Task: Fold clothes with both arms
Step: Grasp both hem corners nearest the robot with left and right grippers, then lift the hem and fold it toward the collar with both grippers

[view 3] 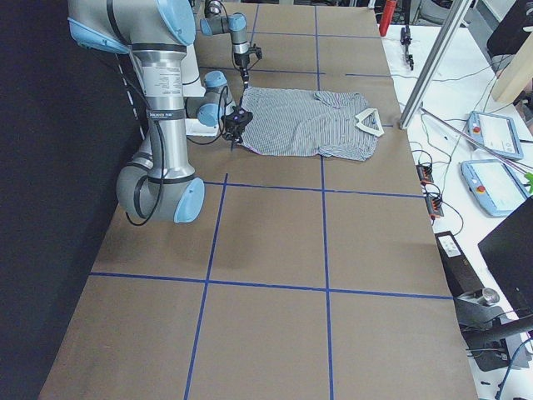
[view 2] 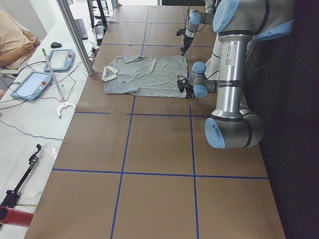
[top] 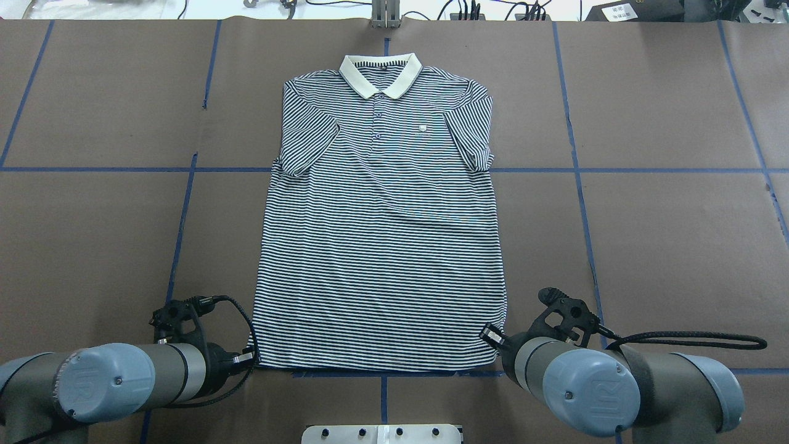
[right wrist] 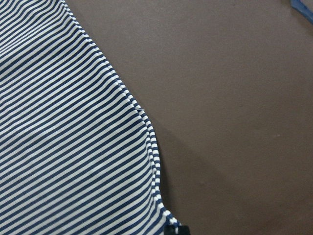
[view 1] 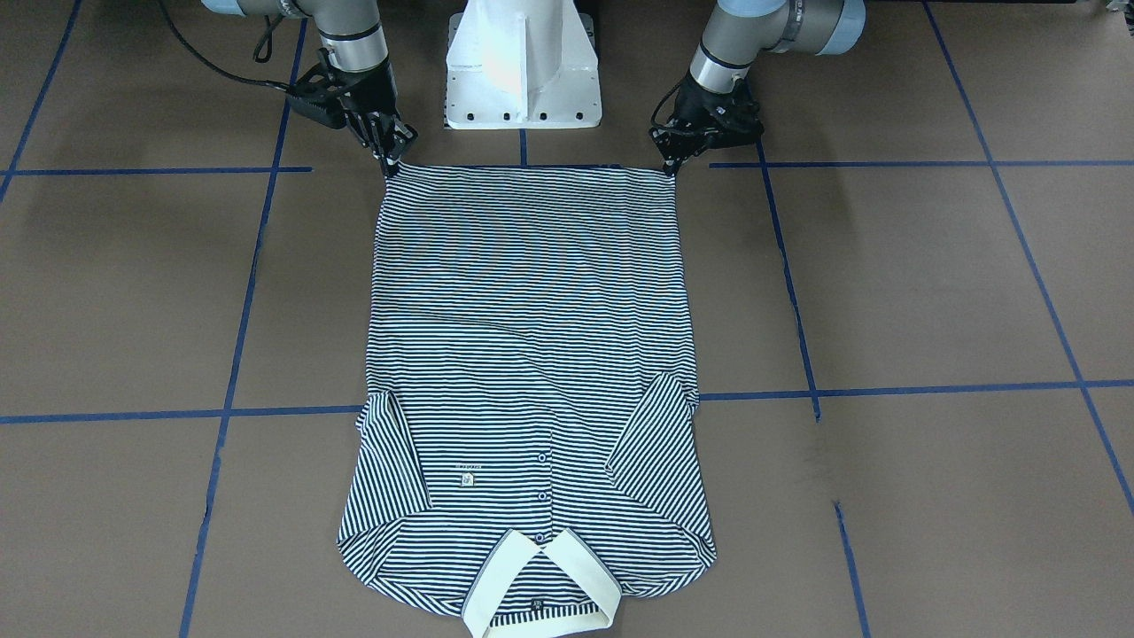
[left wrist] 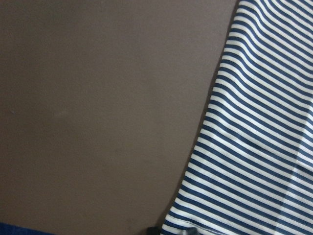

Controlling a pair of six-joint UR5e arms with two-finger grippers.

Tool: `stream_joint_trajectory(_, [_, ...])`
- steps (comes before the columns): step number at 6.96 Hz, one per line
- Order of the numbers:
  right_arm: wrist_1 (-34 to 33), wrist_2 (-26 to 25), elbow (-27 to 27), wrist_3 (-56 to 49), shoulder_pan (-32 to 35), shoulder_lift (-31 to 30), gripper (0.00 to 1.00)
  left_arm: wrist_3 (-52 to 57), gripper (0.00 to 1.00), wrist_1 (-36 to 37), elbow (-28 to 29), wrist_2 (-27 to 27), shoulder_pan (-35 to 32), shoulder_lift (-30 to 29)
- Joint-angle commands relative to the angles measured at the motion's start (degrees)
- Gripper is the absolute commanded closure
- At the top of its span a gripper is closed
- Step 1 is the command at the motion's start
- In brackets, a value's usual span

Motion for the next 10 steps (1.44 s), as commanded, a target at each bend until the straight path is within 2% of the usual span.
stream_joint_trajectory(1, [0.0,0.0,0.2,0.0,0.1,0.0,1.0,-0.1,1.0,0.0,-0.5,0.1,0.0,-0.1])
stream_joint_trajectory(2, [0.0,0.0,0.6,0.0,0.1,-0.2,1.0,-1.0,1.0,0.0,-3.4,0.2,0.0,0.3])
stream_joint_trajectory(4, [0.0,0.1,4.8,0.0,0.1,-2.9,1.0,-15.2,1.0,1.7,-8.0,0.2,3.0,0.6])
stream_joint_trajectory(5, [0.0,0.3,7.4,0.0,-0.5,-4.9,1.0,-16.0,1.0,5.1,-11.5,0.2,4.7,0.6])
stream_joint_trajectory(6, [0.0,0.4,10.1,0.0,-1.7,-7.6,1.0,-22.8,1.0,10.0,-14.2,3.0,8.0,0.3])
stream_joint_trajectory(7, [0.0,0.5,12.3,0.1,-2.1,-9.1,1.0,-24.2,1.0,13.6,-17.4,3.6,8.8,0.2])
stream_joint_trajectory(8, [0.0,0.4,13.6,0.1,-1.4,-8.8,1.0,-23.5,1.0,17.5,-18.7,3.3,8.6,-0.4])
stream_joint_trajectory(9, [0.0,0.5,13.2,-0.6,0.4,-8.4,1.0,-17.3,1.0,18.6,-18.0,2.8,5.7,-2.7])
stream_joint_trajectory(10, [0.0,0.4,11.0,-5.4,3.8,-5.6,1.0,-9.1,1.0,18.6,-15.0,2.4,0.0,-6.2])
